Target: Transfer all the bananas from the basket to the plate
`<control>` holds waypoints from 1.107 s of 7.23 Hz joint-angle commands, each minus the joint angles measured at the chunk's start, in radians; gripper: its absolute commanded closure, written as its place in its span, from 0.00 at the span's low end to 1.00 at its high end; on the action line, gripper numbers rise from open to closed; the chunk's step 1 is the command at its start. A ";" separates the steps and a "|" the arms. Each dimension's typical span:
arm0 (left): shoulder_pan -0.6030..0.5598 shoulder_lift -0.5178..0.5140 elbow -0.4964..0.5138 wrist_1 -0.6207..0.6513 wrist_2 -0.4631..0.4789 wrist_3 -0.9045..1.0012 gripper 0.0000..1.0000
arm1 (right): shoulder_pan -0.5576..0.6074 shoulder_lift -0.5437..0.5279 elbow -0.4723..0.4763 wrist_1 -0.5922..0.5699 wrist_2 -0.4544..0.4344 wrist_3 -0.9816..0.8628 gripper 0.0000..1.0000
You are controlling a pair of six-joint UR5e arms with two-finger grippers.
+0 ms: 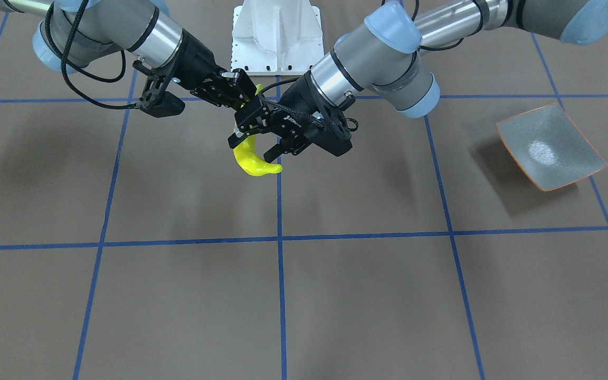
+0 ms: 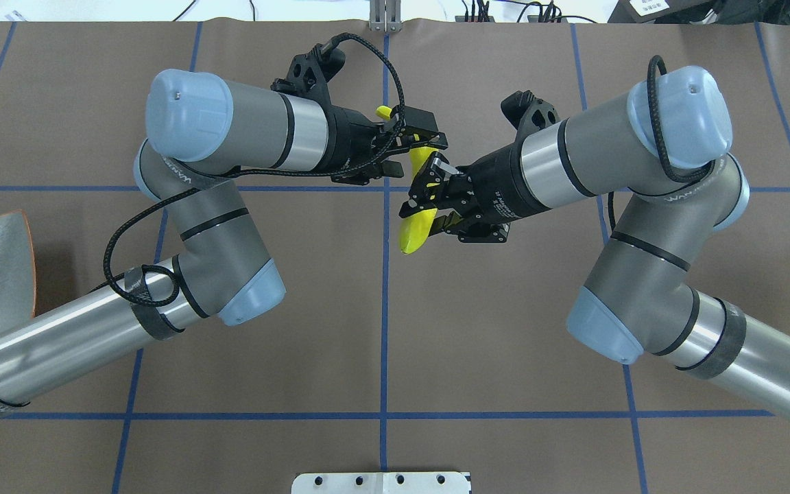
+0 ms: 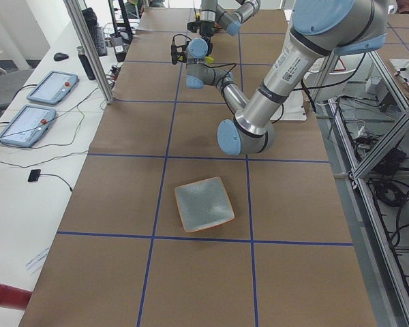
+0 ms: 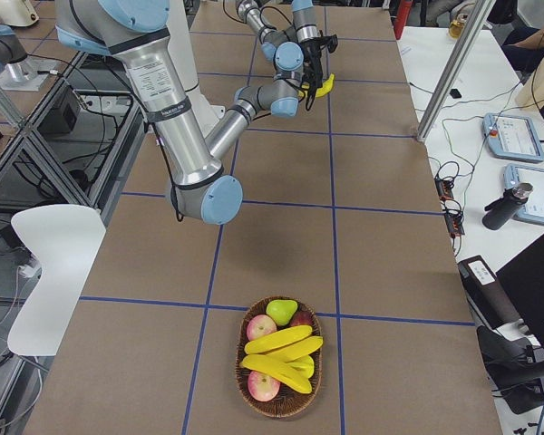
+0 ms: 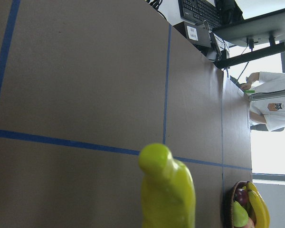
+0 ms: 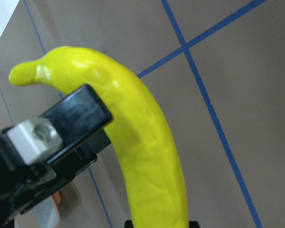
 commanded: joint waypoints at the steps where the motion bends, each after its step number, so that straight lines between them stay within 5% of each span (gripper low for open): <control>1: 0.001 -0.005 0.004 0.000 0.001 0.000 0.28 | -0.002 0.000 0.000 0.008 0.000 0.006 1.00; 2: 0.001 -0.007 0.004 0.000 0.003 0.000 0.59 | -0.002 0.000 0.000 0.008 0.000 0.006 1.00; 3: 0.002 -0.005 0.004 0.000 0.001 -0.011 1.00 | -0.002 0.000 0.000 0.010 0.001 0.006 1.00; 4: 0.004 -0.005 0.004 0.000 0.001 -0.012 1.00 | -0.002 0.000 0.000 0.010 0.002 0.005 1.00; 6: 0.005 -0.005 0.001 0.000 0.001 -0.014 1.00 | -0.002 -0.012 -0.002 0.053 -0.003 0.003 0.01; 8: 0.005 -0.002 0.001 0.003 0.001 -0.017 1.00 | 0.003 -0.044 0.002 0.111 -0.003 0.000 0.00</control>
